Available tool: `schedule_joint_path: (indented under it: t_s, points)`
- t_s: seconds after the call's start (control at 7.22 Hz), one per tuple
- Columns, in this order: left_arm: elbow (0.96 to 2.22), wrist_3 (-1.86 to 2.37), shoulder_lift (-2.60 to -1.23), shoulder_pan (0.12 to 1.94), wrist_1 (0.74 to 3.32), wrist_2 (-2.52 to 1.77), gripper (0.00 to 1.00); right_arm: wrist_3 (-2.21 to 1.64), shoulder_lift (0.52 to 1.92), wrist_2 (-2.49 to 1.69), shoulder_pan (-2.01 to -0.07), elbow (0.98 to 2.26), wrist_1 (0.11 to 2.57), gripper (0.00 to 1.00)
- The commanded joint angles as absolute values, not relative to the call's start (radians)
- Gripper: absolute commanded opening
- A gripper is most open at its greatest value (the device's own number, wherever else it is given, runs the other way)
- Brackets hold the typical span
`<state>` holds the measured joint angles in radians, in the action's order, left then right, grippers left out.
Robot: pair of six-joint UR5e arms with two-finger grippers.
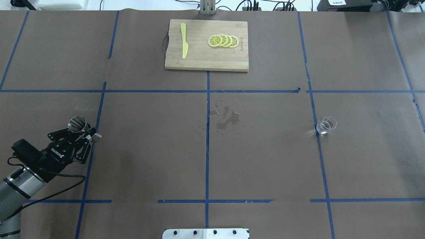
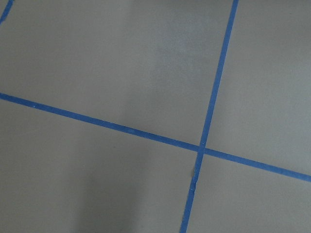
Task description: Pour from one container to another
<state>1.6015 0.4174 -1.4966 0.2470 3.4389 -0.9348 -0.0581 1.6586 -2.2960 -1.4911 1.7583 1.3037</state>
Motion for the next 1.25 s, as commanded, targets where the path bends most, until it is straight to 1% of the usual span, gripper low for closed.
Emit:
schedule_joint_path:
  t_s: [0.0,0.14,0.42,0.55,0.69,0.83,1.11]
  points:
    - [1.628,0.345,-1.508,0.456,3.442,-1.398,0.00,-0.060,1.652,-2.296,-1.491,1.756,1.304,1.00]
    - [1.623,0.345,-1.564,0.554,3.413,-1.612,0.00,-0.060,1.652,-2.296,-1.491,1.759,1.304,1.00]
    - [1.600,0.341,-1.780,0.713,3.190,-2.011,0.00,-0.061,1.645,-2.296,-1.491,1.759,1.304,1.00]
    - [1.556,0.341,-1.886,0.716,3.139,-2.069,0.00,-0.081,1.634,-2.296,-1.491,1.763,1.304,1.00]
    - [1.467,0.341,-2.010,0.707,3.135,-2.065,0.00,-0.154,1.615,-2.298,-1.491,1.770,1.304,1.00]
    - [1.424,0.339,-2.069,0.687,3.135,-2.060,0.00,-0.214,1.602,-2.299,-1.480,1.790,1.304,1.00]
    - [1.419,0.330,-2.140,0.666,3.071,-2.057,0.00,-0.303,1.589,-2.302,-1.438,1.837,1.304,1.00]
